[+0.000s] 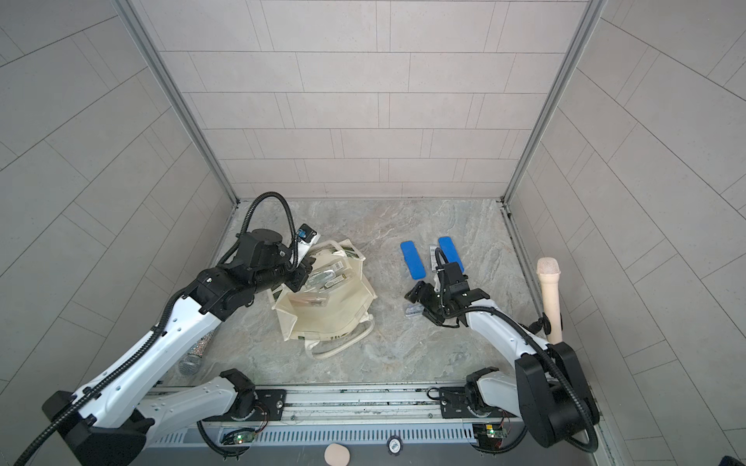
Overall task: Take out the compass set from the canvas bag
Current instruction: Adjust the compass set at the center of the board.
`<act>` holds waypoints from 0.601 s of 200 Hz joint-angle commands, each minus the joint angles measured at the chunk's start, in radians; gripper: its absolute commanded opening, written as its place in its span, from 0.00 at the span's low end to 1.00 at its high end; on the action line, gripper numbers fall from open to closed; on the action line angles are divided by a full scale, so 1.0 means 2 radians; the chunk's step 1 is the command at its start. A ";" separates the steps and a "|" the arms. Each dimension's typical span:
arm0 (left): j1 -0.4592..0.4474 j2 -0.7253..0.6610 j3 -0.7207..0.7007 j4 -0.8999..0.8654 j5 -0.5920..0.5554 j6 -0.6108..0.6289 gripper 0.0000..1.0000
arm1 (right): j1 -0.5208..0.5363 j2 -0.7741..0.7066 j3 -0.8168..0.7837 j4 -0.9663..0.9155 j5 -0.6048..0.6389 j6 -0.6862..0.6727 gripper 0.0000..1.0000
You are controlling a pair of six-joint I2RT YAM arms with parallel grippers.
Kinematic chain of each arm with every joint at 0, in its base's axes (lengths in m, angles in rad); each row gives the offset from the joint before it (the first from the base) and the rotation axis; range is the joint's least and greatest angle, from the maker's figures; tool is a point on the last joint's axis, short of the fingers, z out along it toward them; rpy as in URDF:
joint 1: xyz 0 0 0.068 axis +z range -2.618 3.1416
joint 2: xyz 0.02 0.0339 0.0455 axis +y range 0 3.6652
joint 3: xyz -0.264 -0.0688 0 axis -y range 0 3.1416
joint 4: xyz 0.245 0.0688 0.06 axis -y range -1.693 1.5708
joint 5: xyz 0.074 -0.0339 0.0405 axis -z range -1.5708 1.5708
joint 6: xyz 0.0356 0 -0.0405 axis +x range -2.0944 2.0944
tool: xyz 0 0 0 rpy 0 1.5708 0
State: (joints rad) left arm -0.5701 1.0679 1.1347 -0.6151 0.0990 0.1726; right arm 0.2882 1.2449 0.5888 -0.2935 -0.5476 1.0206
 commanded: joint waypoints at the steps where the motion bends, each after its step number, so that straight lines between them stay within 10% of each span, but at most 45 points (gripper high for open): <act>1: -0.003 -0.001 0.013 0.022 0.007 0.002 0.00 | 0.029 0.040 0.000 0.019 -0.028 -0.006 0.89; 120: -0.003 -0.018 -0.004 0.013 0.000 0.008 0.00 | 0.017 0.186 0.098 0.085 0.028 0.010 0.89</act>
State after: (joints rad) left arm -0.5701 1.0580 1.1343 -0.6182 0.1005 0.1741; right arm 0.3527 1.5818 0.7666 -0.1177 -0.5636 1.0363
